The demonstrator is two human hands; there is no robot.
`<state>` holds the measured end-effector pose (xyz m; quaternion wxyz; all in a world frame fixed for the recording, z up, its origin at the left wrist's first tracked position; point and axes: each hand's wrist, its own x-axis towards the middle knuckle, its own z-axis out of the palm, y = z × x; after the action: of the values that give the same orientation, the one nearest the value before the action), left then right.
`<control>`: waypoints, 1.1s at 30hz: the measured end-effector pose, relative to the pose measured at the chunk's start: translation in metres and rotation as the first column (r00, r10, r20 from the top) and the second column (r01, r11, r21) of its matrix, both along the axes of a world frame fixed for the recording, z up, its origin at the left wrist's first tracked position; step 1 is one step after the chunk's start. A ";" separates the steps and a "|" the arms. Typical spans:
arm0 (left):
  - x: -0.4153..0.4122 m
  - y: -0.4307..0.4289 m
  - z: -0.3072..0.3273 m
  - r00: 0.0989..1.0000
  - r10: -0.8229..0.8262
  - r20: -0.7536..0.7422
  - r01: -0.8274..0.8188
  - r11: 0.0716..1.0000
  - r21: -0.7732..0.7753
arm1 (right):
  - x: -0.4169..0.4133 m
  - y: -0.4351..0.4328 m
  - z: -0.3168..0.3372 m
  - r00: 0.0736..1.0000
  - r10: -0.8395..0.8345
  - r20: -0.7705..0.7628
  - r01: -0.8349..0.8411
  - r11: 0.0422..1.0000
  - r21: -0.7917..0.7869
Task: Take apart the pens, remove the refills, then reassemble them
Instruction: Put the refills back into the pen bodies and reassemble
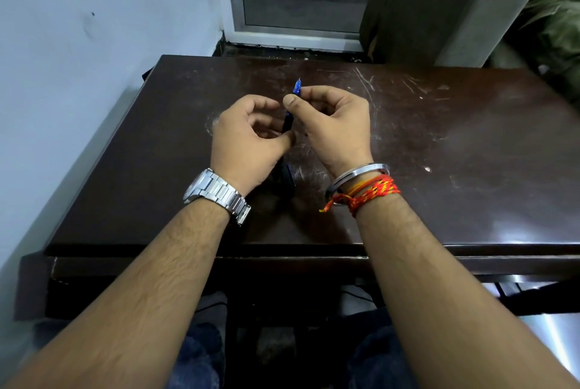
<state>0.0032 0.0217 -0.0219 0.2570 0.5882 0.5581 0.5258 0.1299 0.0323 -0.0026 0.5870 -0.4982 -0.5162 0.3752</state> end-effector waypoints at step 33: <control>-0.001 -0.002 0.005 0.999 0.051 -0.007 -0.051 0.999 -0.014 | 0.000 0.000 0.000 0.999 0.041 0.011 -0.041 0.999 -0.003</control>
<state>0.0026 0.0201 -0.0168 0.2459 0.5737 0.5773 0.5264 0.1302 0.0321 -0.0028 0.5758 -0.4903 -0.5291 0.3848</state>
